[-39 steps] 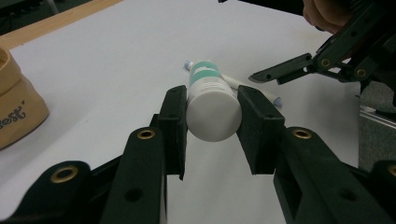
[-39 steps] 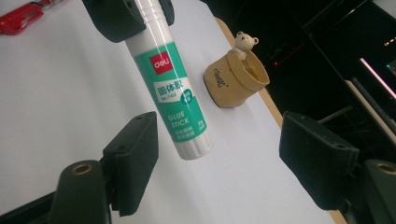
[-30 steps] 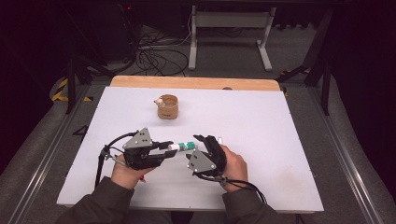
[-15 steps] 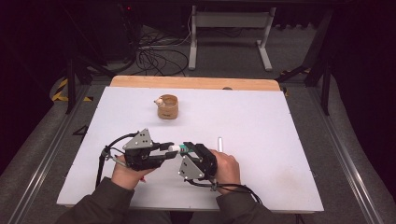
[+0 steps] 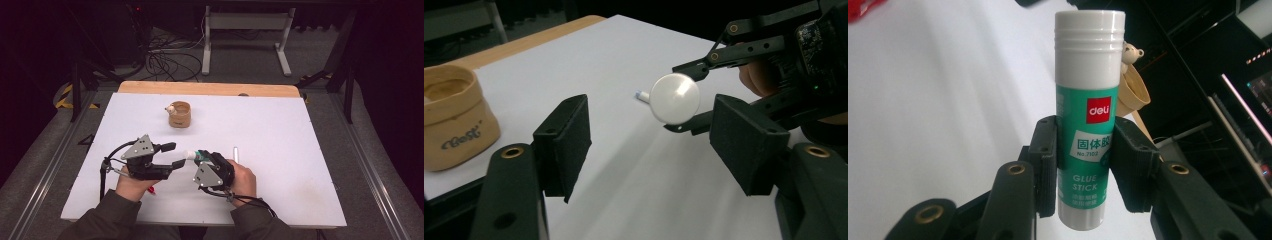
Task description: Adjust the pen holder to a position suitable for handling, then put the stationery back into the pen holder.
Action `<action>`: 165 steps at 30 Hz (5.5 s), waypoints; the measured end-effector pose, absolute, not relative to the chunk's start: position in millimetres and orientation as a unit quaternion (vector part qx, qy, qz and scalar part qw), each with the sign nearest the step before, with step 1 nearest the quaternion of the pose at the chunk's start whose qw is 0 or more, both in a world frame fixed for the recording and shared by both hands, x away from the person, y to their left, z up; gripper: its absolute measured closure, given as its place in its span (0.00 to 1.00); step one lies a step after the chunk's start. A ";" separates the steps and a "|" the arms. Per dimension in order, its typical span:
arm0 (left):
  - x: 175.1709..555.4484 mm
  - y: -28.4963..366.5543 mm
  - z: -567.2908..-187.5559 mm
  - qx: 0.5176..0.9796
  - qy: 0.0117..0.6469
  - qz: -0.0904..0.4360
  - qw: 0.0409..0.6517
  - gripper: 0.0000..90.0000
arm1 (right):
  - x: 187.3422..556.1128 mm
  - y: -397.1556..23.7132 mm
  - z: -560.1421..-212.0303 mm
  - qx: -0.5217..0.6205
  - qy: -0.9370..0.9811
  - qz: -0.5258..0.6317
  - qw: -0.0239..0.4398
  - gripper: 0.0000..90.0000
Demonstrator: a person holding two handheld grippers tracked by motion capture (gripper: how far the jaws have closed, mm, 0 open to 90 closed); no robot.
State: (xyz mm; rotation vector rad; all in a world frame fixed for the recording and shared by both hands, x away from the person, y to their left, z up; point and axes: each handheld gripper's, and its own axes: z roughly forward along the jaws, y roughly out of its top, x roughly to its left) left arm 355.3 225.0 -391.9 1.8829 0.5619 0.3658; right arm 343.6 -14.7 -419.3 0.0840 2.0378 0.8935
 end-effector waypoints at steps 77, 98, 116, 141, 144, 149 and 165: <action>351.6 293.2 -388.8 0.738 0.295 0.215 0.567 0.22 | 446.3 18.8 -367.7 0.214 0.695 0.591 0.349 0.73; 350.4 296.0 -386.5 0.734 0.295 0.223 0.569 0.23 | 491.5 34.8 -391.2 0.242 0.672 0.615 0.336 0.73; 349.1 298.5 -385.2 0.727 0.295 0.225 0.578 0.24 | 519.6 35.8 -417.9 0.289 0.637 0.646 0.304 0.73; 350.1 301.7 -385.8 0.726 0.297 0.227 0.577 0.25 | 532.4 42.4 -442.9 0.320 0.642 0.638 0.280 0.73; 350.0 301.0 -386.1 0.726 0.298 0.225 0.578 0.25 | 532.6 42.8 -444.0 0.321 0.645 0.635 0.280 0.73; 350.4 301.3 -386.4 0.726 0.298 0.224 0.577 0.25 | 533.0 43.6 -446.9 0.324 0.652 0.627 0.278 0.73; 350.8 300.7 -386.9 0.728 0.298 0.222 0.576 0.25 | 533.3 45.0 -450.4 0.326 0.661 0.616 0.278 0.73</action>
